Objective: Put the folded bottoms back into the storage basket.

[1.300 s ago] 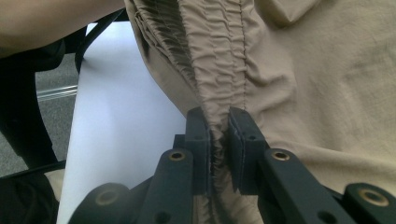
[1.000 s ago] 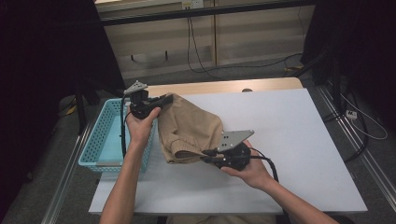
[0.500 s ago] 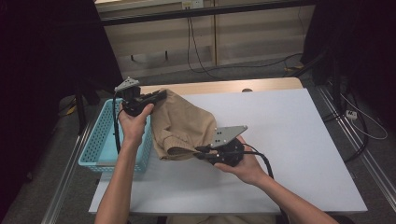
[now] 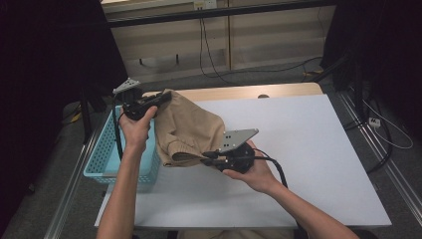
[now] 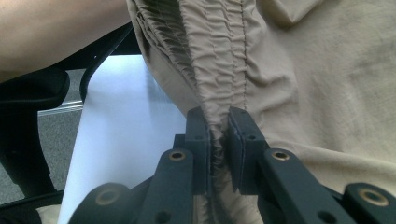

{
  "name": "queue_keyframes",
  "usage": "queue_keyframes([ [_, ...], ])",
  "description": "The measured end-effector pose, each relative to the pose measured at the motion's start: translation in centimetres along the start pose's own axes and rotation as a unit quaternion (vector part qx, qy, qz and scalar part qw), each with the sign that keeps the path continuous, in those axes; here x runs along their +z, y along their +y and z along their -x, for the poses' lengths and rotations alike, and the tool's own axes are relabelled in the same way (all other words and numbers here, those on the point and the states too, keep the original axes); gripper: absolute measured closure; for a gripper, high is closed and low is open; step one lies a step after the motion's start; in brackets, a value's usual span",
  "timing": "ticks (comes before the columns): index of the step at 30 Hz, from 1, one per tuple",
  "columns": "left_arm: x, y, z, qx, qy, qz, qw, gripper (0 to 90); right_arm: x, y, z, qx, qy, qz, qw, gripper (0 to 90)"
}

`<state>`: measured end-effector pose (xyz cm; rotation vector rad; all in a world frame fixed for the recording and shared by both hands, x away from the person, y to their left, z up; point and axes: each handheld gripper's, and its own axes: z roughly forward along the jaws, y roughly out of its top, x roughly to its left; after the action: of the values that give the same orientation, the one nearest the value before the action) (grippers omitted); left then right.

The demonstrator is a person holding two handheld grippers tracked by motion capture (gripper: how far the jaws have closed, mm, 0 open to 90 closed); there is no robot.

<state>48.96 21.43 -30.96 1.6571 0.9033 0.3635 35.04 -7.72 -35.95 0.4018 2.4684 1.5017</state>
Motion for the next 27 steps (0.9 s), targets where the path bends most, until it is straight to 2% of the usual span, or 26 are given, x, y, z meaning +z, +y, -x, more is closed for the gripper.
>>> queue_keyframes([
  [27,-2.9,2.0,-1.6,0.000,0.024,0.022,0.9995,82.1,2.0,2.8,0.4,-0.005,0.017,0.028,0.9994,79.5],
])
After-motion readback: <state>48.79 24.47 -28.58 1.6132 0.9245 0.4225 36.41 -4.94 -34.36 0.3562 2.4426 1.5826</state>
